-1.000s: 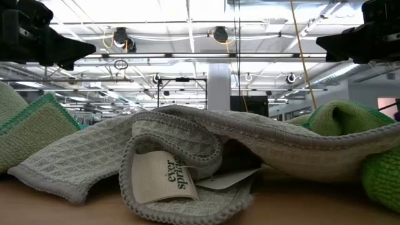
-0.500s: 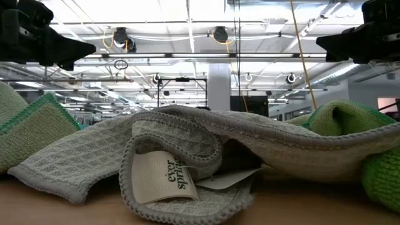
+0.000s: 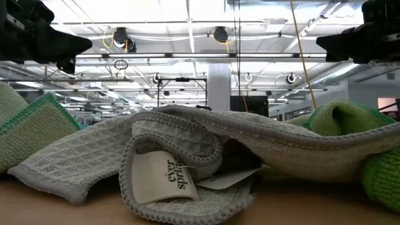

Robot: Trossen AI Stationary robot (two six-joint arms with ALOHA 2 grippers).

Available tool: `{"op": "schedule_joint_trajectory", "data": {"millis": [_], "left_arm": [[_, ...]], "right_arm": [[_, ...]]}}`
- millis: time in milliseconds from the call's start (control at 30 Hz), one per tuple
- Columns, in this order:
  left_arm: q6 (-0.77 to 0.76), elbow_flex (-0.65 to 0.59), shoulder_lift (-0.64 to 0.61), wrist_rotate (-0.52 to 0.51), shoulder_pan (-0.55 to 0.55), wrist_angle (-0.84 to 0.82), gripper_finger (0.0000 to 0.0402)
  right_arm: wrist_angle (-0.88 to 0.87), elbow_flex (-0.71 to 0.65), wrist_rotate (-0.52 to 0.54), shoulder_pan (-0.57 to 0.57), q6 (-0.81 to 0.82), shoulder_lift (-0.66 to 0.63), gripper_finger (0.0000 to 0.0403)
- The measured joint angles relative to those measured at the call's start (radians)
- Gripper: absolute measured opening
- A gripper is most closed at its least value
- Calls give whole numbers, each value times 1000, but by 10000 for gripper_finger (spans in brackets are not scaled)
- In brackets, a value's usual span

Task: Fold microfiber towels
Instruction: Fold the blue microfiber cloth

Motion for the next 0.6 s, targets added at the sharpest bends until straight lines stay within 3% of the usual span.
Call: {"op": "schedule_joint_trajectory", "data": {"millis": [267,600], "left_arm": [[-63,124,32,3,0,-91,30],[-6,534,298,-5,0,-332,30]], "right_arm": [[0,0,0,0,0,0,0],[1,0,0,0,0,0,0]]}}
